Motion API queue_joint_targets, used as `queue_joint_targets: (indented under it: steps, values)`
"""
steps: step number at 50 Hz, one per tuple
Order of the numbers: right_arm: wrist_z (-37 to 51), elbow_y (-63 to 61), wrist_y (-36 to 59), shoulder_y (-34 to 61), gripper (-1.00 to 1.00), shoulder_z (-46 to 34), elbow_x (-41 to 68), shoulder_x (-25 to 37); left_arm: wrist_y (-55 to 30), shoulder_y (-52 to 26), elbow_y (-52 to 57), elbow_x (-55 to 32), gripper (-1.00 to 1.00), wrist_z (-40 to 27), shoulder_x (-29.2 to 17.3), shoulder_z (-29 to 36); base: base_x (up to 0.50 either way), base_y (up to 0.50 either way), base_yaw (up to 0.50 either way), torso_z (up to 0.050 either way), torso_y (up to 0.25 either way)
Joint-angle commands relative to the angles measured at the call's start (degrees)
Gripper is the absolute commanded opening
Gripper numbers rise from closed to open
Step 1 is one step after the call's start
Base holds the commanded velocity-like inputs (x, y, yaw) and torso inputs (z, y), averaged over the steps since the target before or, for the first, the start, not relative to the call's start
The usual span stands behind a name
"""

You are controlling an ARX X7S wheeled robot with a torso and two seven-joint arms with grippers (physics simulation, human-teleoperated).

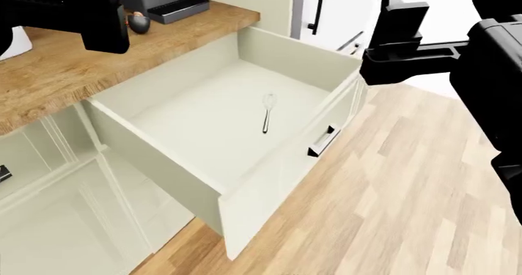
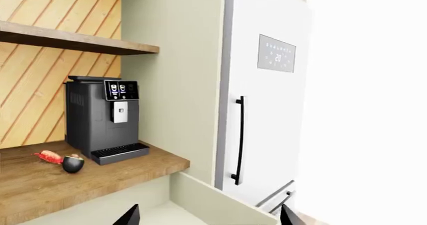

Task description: Close the right drawer.

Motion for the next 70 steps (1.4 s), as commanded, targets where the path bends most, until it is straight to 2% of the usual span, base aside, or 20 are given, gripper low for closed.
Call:
queue_joint_targets:
  steps: [1, 54, 64, 70]
  values:
    - [0.6, 0.2, -0.6, 0.9, 1.0, -0.6, 0.6, 0.8, 0.3, -0.3, 0.0, 0.0, 1.0, -0.1, -0.1, 0.6, 0.0, 0.0, -0.5, 0.0, 0.0]
    - [-0.3, -0.4, -2.8, 1.2, 1.0, -2.3, -0.6, 2.3, 1.6, -1.9, -0.1, -0.6, 1.0, 0.7, -1.2, 1.8, 0.0, 0.0, -0.5, 0.0, 0.0]
    - [-1.2, -0.5, -2.7, 1.9, 1.0, -2.5, -1.5, 2.5, 1.8, -2.0, 0.0, -0.5, 1.0, 0.8, -1.4, 2.1, 0.0, 0.0, -0.04, 0.0, 0.0]
    - [-1.3, -0.7, -2.6, 2.5, 1.0, -3.1, -1.2, 2.7, 1.8, -2.1, 0.1, -0.5, 1.0, 1.0, -1.5, 2.2, 0.46, 0.15, 0.0, 0.0, 0.0]
